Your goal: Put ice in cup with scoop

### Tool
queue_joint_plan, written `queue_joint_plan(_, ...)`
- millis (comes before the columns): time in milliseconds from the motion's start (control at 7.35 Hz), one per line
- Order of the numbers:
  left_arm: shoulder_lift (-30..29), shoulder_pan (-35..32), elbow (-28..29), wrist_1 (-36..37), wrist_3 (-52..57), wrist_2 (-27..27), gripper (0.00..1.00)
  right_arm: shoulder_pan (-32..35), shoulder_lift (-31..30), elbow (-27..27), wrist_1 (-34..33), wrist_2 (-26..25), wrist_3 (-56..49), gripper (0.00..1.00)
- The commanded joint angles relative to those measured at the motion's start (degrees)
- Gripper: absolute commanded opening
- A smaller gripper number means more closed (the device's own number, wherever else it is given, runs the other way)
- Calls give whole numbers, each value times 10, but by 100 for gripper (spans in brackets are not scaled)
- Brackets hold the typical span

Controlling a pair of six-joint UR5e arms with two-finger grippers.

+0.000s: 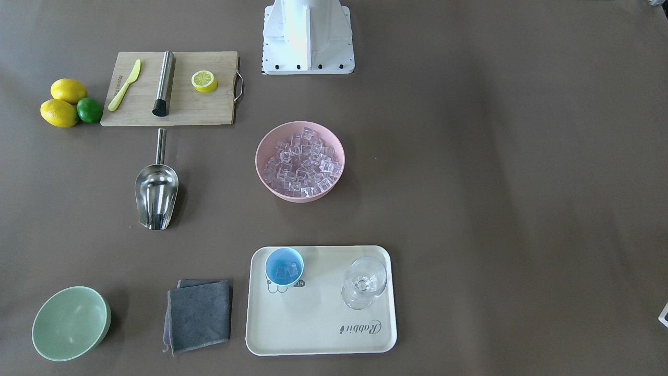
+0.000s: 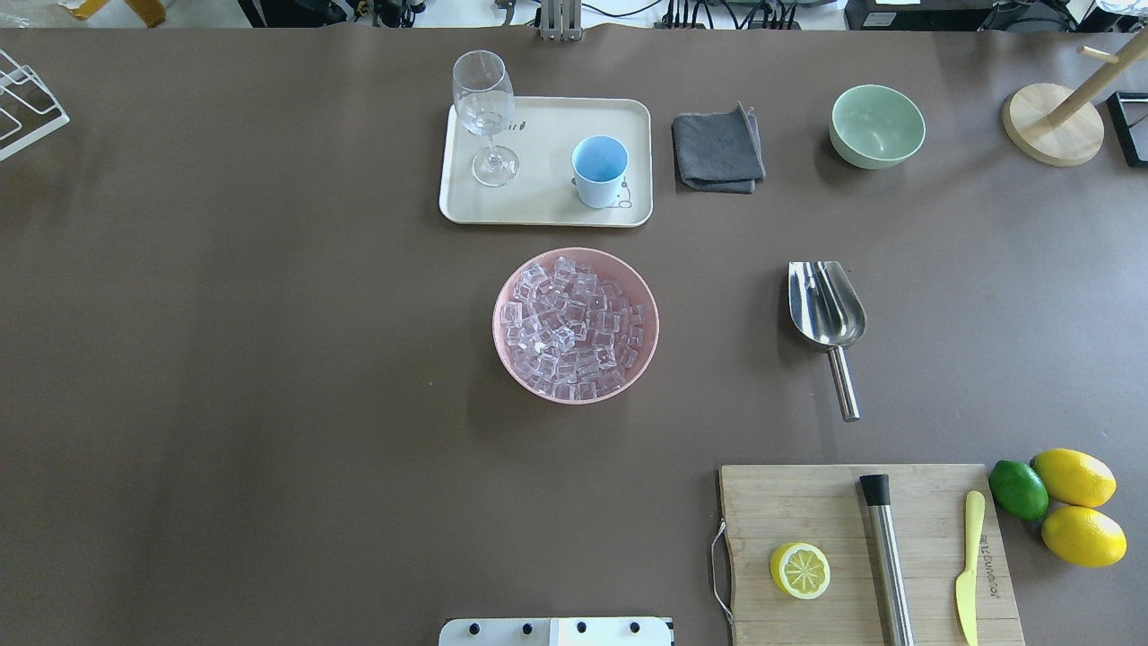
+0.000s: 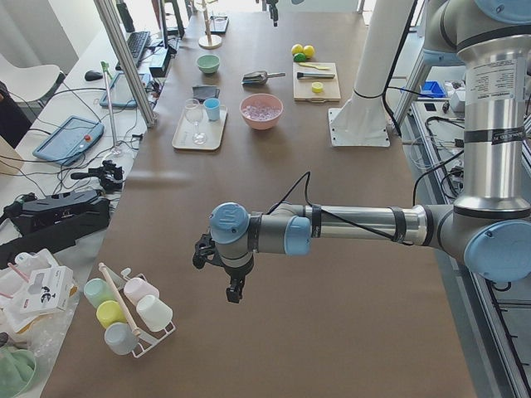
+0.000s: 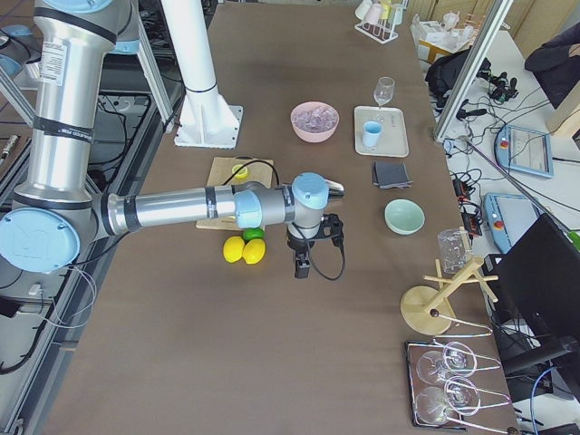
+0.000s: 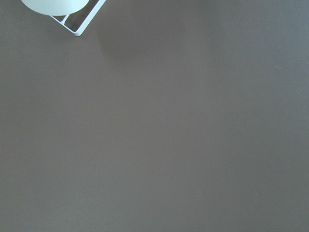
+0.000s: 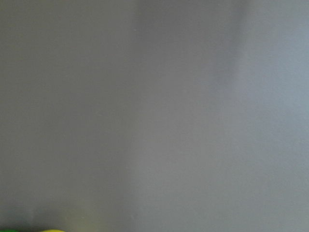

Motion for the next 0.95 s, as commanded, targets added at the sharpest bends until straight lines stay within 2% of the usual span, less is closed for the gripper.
queue_joint_plan(0, -1, 1, 0, 1, 0, 1, 98, 130, -9, -75, -27, -4, -70, 100)
queue_joint_plan(272, -1, 1, 0, 1, 0, 1, 98, 164, -5, -87, -27, -20, -65, 100)
queue_joint_plan(680, -1, 1, 0, 0, 0, 1, 98, 164, 0, -35, -28, -14, 5, 100)
queue_joint_plan(816, -1, 1, 0, 0, 0, 1, 98, 163, 0, -32, -27, -8, 9, 100)
